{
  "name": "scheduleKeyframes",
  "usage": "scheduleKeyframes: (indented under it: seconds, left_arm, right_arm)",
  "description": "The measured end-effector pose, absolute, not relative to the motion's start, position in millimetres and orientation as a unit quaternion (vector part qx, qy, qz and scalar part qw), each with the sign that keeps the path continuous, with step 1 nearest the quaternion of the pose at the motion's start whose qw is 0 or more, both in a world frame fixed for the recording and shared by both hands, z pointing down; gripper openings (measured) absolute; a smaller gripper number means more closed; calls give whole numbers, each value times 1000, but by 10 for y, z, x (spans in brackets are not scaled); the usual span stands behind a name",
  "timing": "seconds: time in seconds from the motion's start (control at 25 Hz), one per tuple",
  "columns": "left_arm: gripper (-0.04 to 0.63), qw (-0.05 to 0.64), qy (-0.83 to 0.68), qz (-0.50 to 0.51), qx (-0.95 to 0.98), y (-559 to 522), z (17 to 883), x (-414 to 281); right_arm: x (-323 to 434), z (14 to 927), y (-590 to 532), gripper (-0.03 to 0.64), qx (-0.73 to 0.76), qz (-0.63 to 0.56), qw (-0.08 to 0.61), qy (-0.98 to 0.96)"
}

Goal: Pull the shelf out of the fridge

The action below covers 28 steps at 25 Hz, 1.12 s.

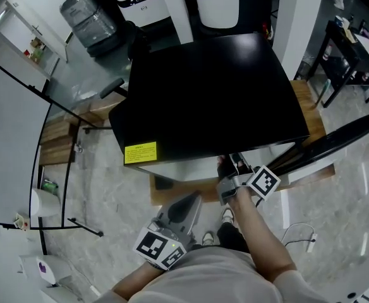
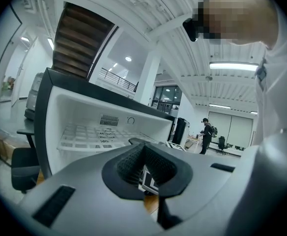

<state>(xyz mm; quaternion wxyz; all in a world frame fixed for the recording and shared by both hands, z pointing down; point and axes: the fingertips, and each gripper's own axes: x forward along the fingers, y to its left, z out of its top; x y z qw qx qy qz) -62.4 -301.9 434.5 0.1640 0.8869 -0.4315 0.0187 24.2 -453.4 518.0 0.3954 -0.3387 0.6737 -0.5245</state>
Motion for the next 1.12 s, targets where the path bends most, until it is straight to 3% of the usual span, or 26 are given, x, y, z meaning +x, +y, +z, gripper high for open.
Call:
scheduleKeyframes:
  seconds: [0.2, 1.12]
  left_arm:
    - [6, 163, -432, 17, 887, -2987, 4342, -653]
    - [6, 166, -434, 1, 886, -2691, 4287, -815]
  right_arm:
    - [243, 5130, -4531, 63, -345, -517, 413, 665]
    - [282, 5144, -4345, 48, -379, -537, 401, 638]
